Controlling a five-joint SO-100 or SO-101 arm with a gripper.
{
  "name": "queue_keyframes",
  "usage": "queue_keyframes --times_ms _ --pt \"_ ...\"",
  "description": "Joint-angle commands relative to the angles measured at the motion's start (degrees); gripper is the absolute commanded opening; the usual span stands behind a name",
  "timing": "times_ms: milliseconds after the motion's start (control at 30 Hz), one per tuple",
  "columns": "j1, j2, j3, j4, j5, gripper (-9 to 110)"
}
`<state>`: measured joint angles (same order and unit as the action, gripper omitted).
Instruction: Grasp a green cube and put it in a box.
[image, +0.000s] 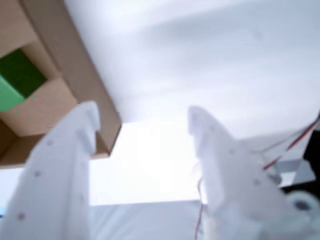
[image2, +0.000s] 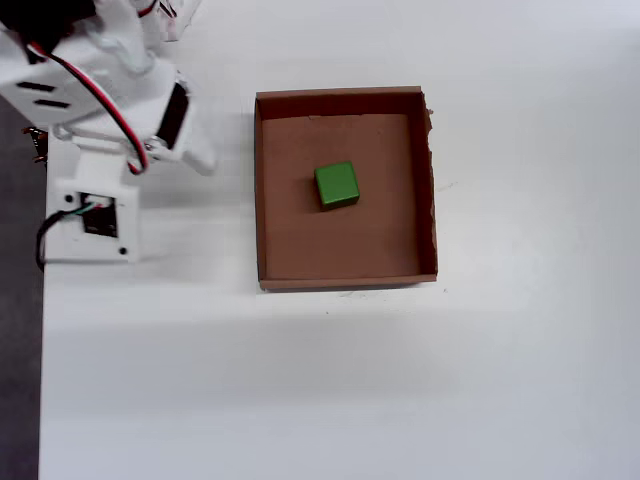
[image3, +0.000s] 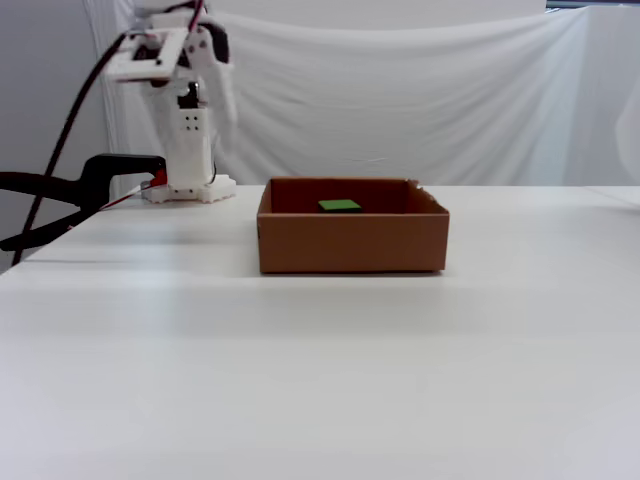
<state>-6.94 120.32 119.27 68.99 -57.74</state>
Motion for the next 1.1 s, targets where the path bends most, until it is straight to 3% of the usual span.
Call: queue_keyframes --times_ms 0,167,533,833,1067 --pt "5.6 11.8 7.8 -1.8 0.4 22" --pt "12.1 23.8 23.1 -5.4 1.0 22" --pt "13.8 52.6 49.2 -8.9 4.0 22" --pt "14.8 62.1 51.1 1.3 4.2 22" --pt "15.6 62.1 51.1 1.5 4.2 22"
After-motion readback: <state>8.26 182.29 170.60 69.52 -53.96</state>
